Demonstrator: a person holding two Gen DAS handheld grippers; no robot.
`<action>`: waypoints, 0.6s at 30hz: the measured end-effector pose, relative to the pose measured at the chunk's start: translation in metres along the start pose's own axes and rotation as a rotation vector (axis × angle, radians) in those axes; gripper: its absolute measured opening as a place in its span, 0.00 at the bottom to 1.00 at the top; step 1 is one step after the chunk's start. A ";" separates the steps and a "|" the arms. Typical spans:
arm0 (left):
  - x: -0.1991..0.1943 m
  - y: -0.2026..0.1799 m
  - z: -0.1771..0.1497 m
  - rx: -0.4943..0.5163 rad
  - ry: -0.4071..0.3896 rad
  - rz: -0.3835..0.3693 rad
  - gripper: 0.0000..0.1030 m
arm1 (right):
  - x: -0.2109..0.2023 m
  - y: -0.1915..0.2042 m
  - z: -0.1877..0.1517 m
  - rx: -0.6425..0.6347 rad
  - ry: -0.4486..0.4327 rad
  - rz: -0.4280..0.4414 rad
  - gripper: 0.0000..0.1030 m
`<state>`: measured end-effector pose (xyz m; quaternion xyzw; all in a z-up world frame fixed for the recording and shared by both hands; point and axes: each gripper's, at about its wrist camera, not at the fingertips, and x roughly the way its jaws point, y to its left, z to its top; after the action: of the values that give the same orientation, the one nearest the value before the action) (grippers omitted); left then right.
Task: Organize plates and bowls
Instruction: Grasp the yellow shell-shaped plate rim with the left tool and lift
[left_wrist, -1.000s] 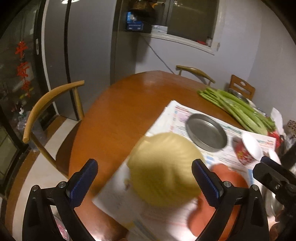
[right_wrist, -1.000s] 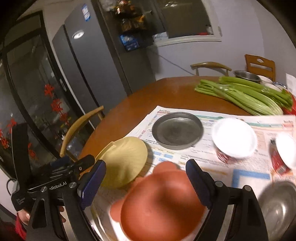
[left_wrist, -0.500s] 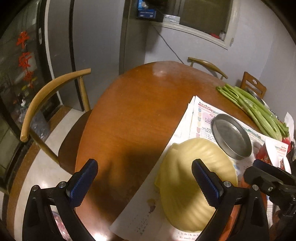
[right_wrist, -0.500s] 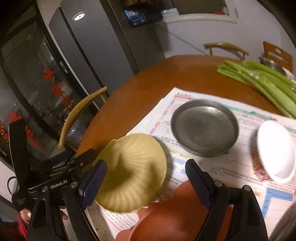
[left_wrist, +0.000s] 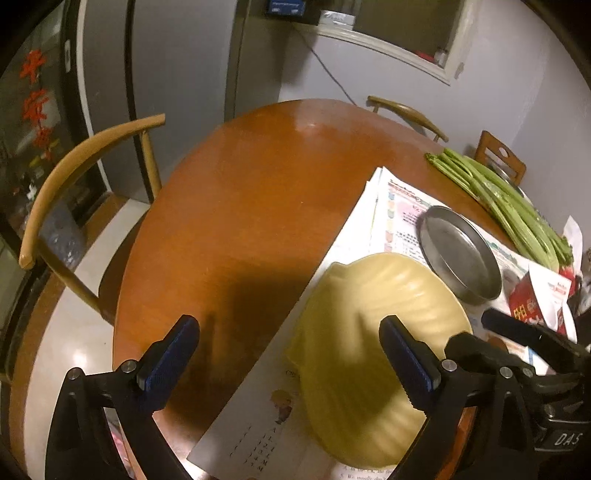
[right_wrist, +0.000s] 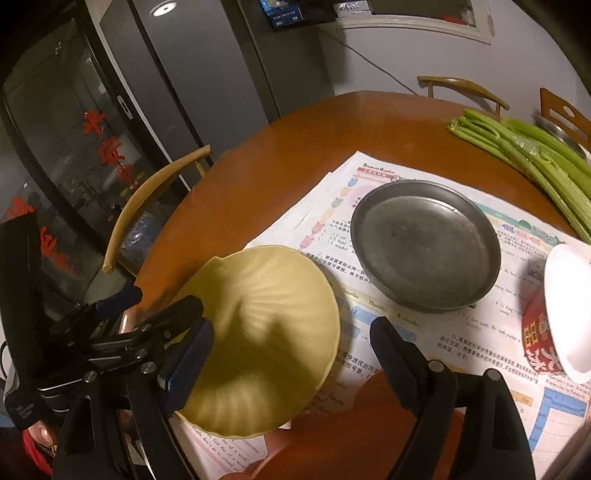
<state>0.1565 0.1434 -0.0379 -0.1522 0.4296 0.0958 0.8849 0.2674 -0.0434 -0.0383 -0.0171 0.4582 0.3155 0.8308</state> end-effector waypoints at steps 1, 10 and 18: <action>0.001 0.001 0.000 -0.005 0.001 0.005 0.95 | 0.001 -0.001 0.000 0.010 0.007 0.014 0.84; 0.004 -0.002 0.002 0.024 -0.010 0.036 0.90 | 0.006 0.001 0.003 -0.009 0.011 0.017 0.83; 0.013 -0.007 -0.002 0.046 0.042 0.006 0.71 | 0.015 -0.002 0.002 0.006 0.055 0.035 0.77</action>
<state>0.1653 0.1369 -0.0476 -0.1327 0.4507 0.0853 0.8786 0.2760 -0.0368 -0.0491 -0.0150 0.4819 0.3282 0.8123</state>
